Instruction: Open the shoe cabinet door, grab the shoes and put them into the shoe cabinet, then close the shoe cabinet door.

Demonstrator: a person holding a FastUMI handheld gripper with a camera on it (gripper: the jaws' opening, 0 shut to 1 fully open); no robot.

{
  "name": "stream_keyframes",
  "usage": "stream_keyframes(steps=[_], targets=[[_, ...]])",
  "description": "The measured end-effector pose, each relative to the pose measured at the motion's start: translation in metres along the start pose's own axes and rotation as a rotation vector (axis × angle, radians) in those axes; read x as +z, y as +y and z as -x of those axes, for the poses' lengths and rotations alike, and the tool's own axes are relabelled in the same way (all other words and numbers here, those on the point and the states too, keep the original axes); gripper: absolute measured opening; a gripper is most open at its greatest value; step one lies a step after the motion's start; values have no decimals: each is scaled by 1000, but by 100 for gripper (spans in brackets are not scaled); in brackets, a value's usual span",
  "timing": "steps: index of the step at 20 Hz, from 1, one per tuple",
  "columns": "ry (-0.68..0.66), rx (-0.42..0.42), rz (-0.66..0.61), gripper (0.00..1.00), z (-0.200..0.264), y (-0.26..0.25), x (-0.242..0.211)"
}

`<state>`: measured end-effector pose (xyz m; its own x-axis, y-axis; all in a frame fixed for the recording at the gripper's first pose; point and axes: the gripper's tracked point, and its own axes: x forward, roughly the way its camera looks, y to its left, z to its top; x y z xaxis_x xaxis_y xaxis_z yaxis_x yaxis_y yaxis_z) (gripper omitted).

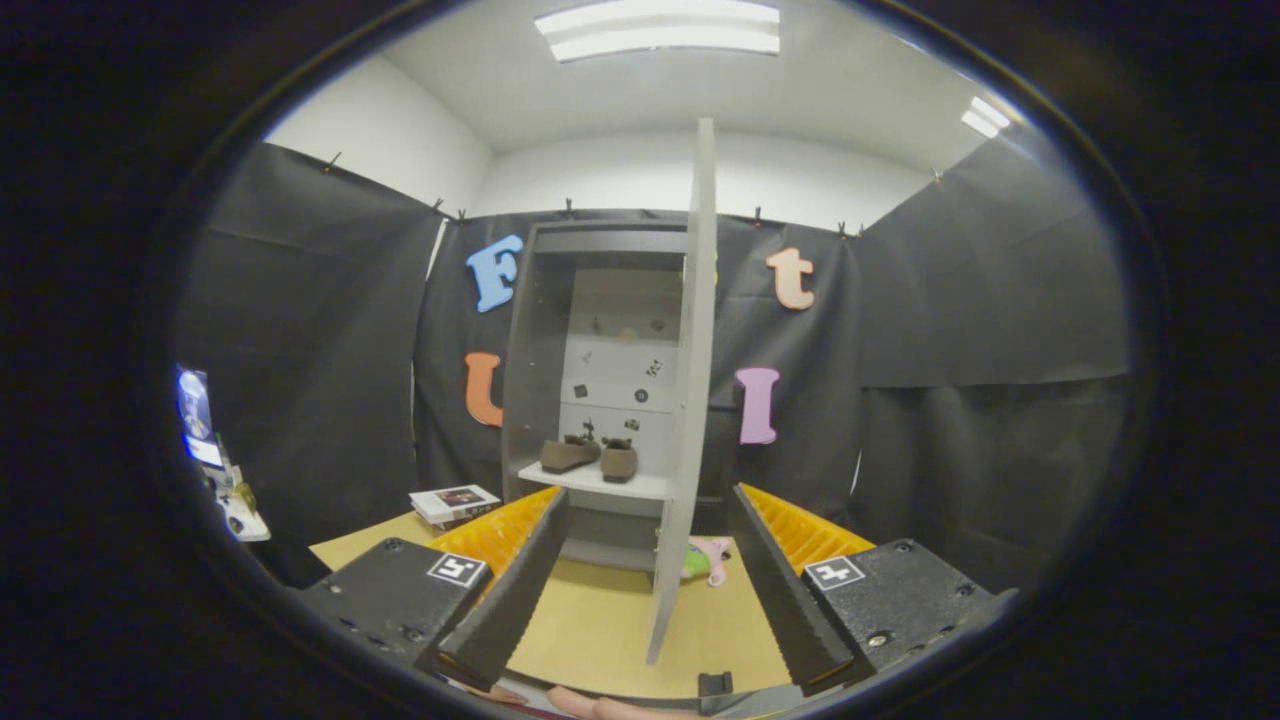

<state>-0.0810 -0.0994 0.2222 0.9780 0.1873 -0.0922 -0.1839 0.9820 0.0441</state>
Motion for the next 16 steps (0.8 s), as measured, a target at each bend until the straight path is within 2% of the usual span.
stream_keyframes(steps=[5,10,16], targets=[[34,15,55,100,-25,-63,-36],[5,-55,149,100,-64,-124,-48],[-31,-101,103,100,-107,-148,-43]])
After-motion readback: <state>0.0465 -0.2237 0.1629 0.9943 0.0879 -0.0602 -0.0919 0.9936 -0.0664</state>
